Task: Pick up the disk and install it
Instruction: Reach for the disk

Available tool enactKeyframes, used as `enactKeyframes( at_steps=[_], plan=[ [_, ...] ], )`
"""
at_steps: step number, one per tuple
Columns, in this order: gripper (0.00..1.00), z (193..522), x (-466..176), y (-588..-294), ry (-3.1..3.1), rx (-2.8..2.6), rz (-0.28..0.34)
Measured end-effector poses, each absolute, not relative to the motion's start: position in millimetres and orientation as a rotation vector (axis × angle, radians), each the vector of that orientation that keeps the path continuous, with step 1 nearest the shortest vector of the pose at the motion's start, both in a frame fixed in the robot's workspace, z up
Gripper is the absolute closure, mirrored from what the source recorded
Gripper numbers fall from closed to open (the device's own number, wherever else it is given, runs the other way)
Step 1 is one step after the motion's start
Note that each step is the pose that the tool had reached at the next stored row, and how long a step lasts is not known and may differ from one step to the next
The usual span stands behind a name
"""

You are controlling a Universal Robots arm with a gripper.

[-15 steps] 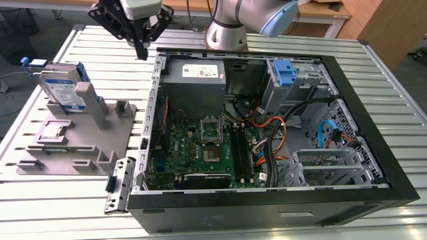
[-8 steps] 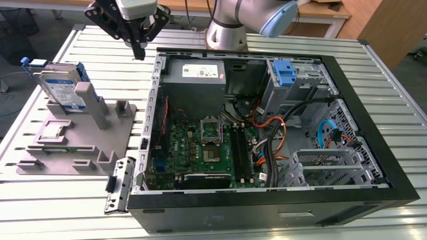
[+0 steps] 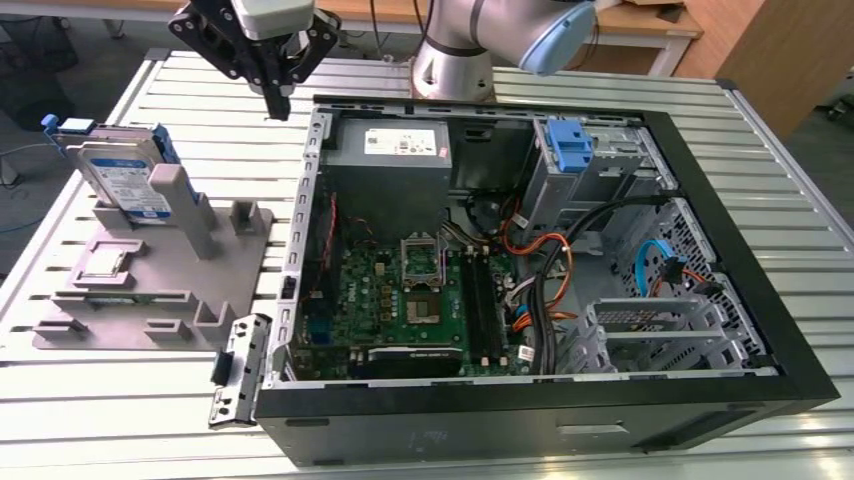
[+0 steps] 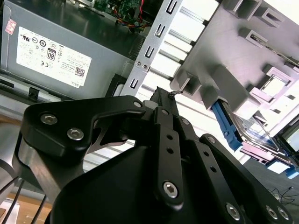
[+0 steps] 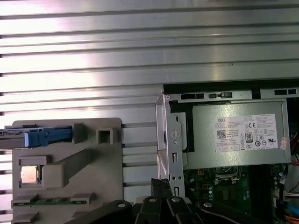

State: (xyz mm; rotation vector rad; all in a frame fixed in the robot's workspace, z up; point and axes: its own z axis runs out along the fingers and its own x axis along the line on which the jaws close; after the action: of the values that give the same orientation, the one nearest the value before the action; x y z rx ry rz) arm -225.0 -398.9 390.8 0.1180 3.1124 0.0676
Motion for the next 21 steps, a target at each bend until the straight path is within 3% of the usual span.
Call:
enactKeyframes(
  at_steps=[21],
  plan=[
    [0.89,389,-252,-399,3.112,0.118,0.068]
  ],
)
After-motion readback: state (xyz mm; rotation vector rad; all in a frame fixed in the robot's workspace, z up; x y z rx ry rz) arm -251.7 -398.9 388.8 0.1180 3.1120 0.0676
